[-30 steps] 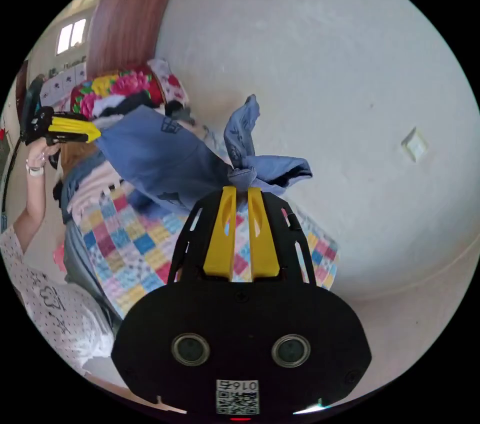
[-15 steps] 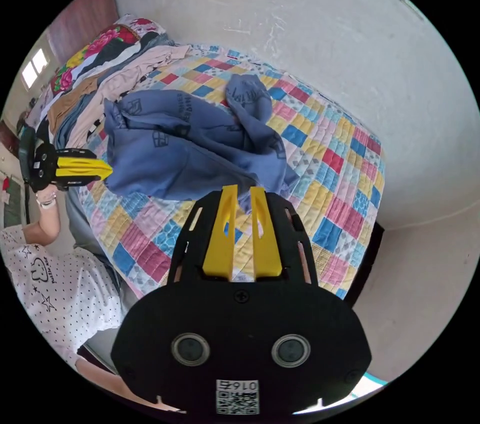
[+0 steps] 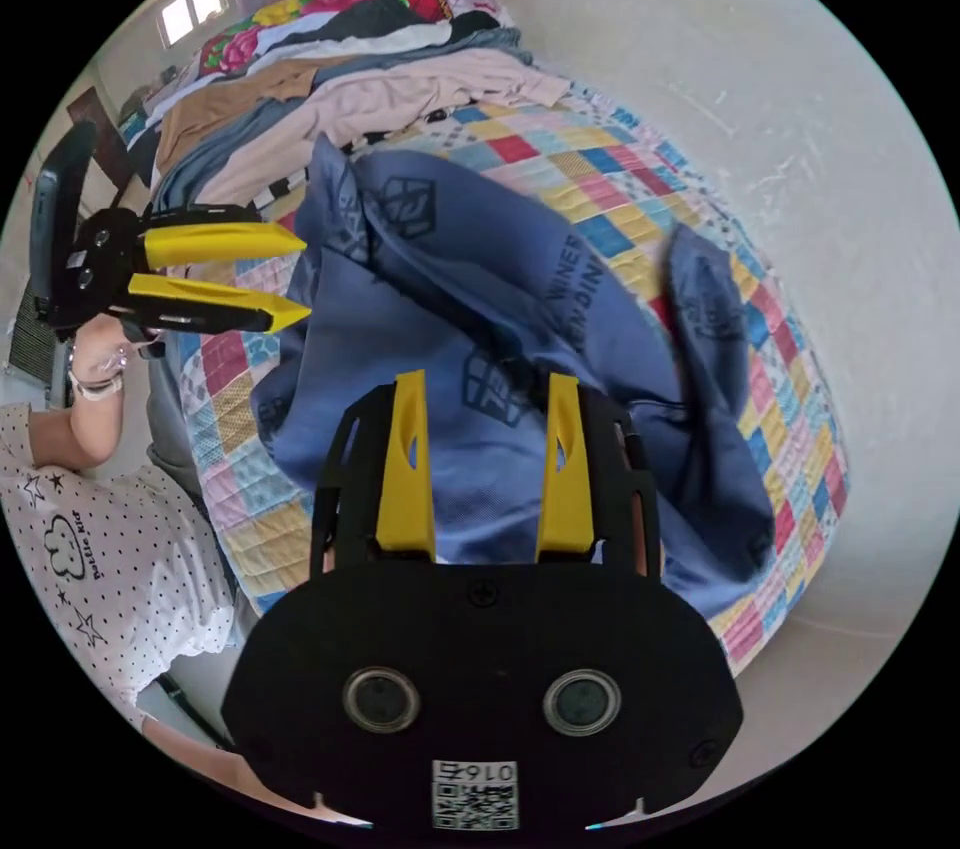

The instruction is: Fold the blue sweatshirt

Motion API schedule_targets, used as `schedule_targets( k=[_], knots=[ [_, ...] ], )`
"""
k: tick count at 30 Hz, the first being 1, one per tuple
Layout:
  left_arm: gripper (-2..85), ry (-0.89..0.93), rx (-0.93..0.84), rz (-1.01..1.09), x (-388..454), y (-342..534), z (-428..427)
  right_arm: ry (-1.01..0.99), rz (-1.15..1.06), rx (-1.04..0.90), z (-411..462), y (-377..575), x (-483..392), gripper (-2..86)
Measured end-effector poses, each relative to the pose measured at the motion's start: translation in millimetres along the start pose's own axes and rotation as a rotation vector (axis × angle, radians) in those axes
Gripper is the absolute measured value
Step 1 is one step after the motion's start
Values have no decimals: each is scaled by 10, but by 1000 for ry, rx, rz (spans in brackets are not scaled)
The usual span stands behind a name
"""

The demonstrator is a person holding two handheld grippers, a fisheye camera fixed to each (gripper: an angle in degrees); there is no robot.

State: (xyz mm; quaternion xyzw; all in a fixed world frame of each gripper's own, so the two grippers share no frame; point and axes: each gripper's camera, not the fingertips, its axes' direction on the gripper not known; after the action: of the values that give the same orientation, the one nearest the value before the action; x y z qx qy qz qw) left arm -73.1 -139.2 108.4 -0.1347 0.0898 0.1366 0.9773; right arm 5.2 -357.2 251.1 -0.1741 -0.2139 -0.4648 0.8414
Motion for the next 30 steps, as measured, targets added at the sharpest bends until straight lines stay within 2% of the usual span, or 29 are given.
schedule_targets(
  k=[5,8,17,20,24,28,30],
  knots=[
    [72,-25,-61,-13,34,106,340,9,-31,-9,262,197,-58,69],
    [4,-21,-59,-12,76,201,465,-28,-30,8,146,373,-82,21],
    [-8,120,8,60,211,536,322,-112,-197,-48,-153,1188,-633,4],
    [-1,150,73,81,209,694,104,-82,-267,-120,-75,1507,-930,8],
    [44,210,155,129,203,804,-151,-82,-220,-70,17,1829,-1088,32],
    [114,202,94,177,391,526,60,-173,-141,-8,-108,1856,-889,80],
    [130,197,63,198,513,412,242,-85,-83,53,-237,1824,-716,103]
  ],
)
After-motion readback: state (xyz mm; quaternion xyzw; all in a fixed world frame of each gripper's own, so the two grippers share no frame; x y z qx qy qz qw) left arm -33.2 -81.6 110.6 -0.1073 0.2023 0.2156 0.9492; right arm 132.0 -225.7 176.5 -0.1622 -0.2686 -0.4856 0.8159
